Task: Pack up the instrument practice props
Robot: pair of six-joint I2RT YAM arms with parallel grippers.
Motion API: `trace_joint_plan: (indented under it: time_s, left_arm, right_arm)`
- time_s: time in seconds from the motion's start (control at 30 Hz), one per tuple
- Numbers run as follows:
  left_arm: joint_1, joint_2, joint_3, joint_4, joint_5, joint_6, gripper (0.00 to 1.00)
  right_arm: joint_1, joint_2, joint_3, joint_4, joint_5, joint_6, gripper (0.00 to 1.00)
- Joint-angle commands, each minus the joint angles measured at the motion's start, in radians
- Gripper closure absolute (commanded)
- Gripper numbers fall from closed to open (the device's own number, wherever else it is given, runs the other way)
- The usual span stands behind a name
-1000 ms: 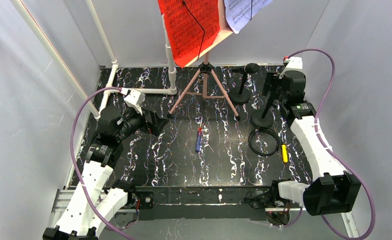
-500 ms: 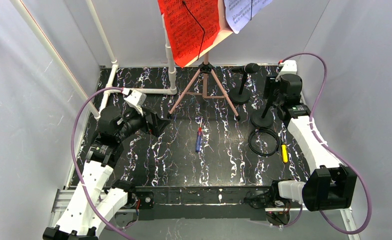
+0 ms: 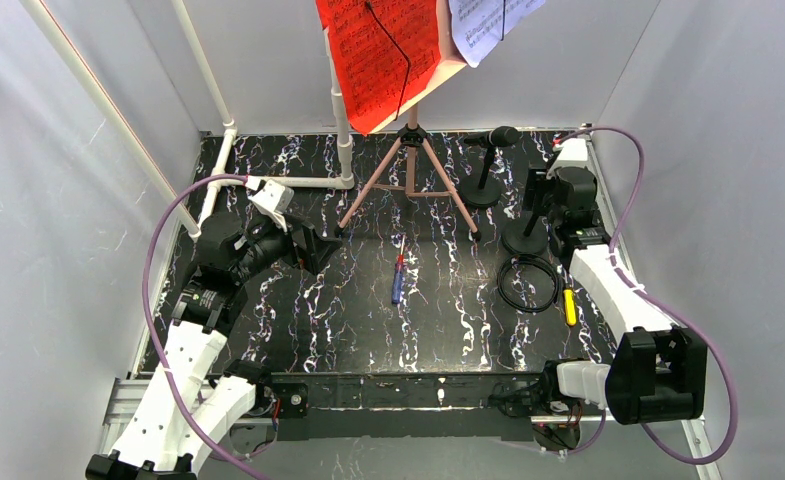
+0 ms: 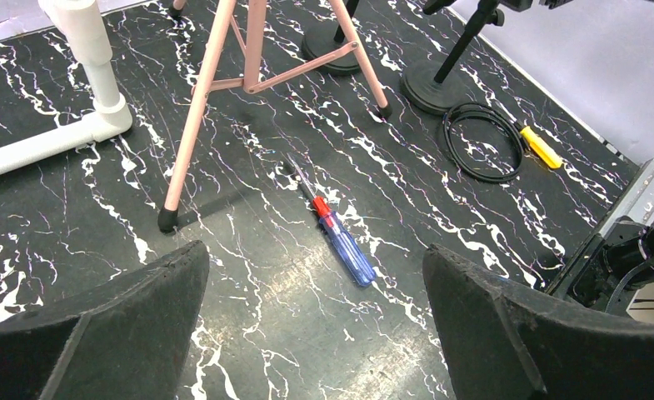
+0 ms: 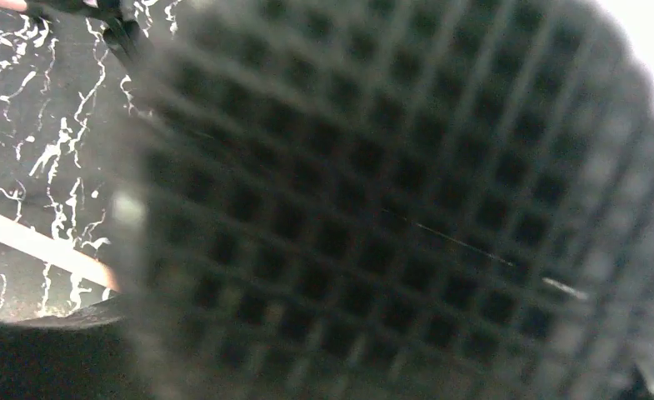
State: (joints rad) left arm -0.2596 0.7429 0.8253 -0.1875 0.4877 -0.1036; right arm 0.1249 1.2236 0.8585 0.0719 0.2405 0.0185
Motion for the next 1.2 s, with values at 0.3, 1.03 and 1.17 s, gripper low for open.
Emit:
trace_joint_plan:
  time_s: [0.3, 1.03, 1.17]
  left_arm:
    - [-0.006, 0.003, -0.008, 0.011, 0.038, 0.018, 0.02]
    - [-0.006, -0.041, 0.000, -0.001, 0.054, 0.017, 0.02]
    - [-0.006, -0.048, 0.001, 0.002, 0.074, 0.004, 0.02]
  right_arm:
    - [-0.035, -0.052, -0.107, 0.245, -0.051, -0.015, 0.57]
    - [0.015, -0.400, -0.060, 0.091, -0.364, 0.028, 0.99]
    - [0.052, -0.458, -0.074, 0.086, -0.408, 0.038, 0.99]
